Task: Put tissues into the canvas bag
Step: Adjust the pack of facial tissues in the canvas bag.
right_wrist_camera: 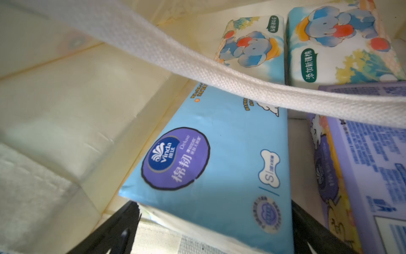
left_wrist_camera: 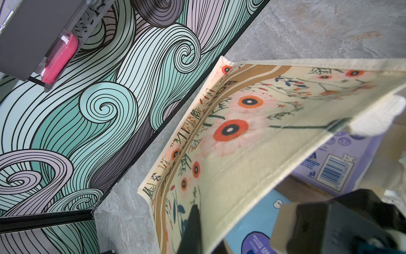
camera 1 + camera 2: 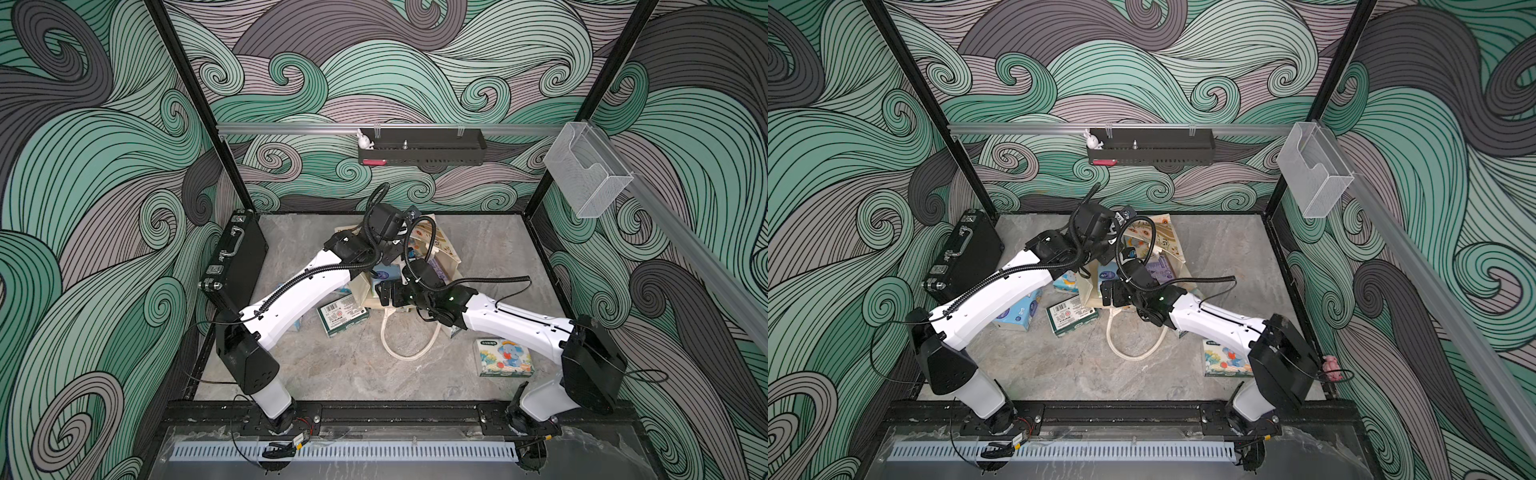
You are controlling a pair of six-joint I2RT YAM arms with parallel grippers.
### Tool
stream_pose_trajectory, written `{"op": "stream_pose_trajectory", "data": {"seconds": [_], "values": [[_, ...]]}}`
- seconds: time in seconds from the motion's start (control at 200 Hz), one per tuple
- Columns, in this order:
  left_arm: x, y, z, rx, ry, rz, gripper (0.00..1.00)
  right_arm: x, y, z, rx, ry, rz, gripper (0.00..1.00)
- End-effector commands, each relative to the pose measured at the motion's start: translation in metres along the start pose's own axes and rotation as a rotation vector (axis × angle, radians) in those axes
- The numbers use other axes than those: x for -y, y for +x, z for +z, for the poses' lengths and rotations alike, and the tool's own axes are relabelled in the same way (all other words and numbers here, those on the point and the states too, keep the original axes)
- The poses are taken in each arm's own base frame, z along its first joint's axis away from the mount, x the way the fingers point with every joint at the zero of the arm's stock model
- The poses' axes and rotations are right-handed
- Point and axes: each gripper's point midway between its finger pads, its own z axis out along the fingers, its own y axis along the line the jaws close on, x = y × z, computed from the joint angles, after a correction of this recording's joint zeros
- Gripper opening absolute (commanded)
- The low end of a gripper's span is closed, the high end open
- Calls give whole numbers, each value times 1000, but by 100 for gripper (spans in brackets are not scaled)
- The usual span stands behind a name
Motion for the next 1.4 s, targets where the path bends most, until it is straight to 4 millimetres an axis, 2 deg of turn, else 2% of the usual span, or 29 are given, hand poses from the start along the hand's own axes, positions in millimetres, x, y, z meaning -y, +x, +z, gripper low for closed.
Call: {"op": "stream_pose_trajectory", "data": {"seconds": [0.0,0.135,0.24,0.3,0.355,0.455,0.51,0.575,0.701,0.736,0.816,1.061,1.396], "values": [[-14,-21,-19,68,-32,-31,0,-12,-14,-30,65,-77,-92,99],[-14,-21,-21,68,-34,-28,0,9,-2,-65,45,-2,-413,94],[-15,-21,-22,68,-35,-25,0,18,6,-82,38,13,-674,92],[-16,-20,-22,65,-38,-22,0,14,17,-86,57,-35,-901,86],[-17,-20,-22,65,-44,-21,0,13,27,-88,101,-66,-1098,87],[-17,-19,-21,66,-46,-16,0,12,33,-86,234,-62,-1387,93],[-17,-18,-22,65,-46,-15,0,10,37,-82,237,-84,-1514,92],[-17,-19,-24,70,-44,-17,0,10,26,-76,220,-60,-1553,87],[-16,-19,-24,71,-40,-17,0,5,5,-64,216,-18,-1619,70],[-16,-19,-25,71,-39,-17,0,2,2,-62,220,-15,-1625,68],[-16,-19,-24,69,-37,-17,0,0,-3,-56,239,-2,-1639,68],[-16,-19,-25,72,-32,-20,0,-2,6,-39,199,-44,-1659,71],[-17,-21,-27,76,-28,-24,0,-1,-9,-14,181,31,-1656,72]]}}
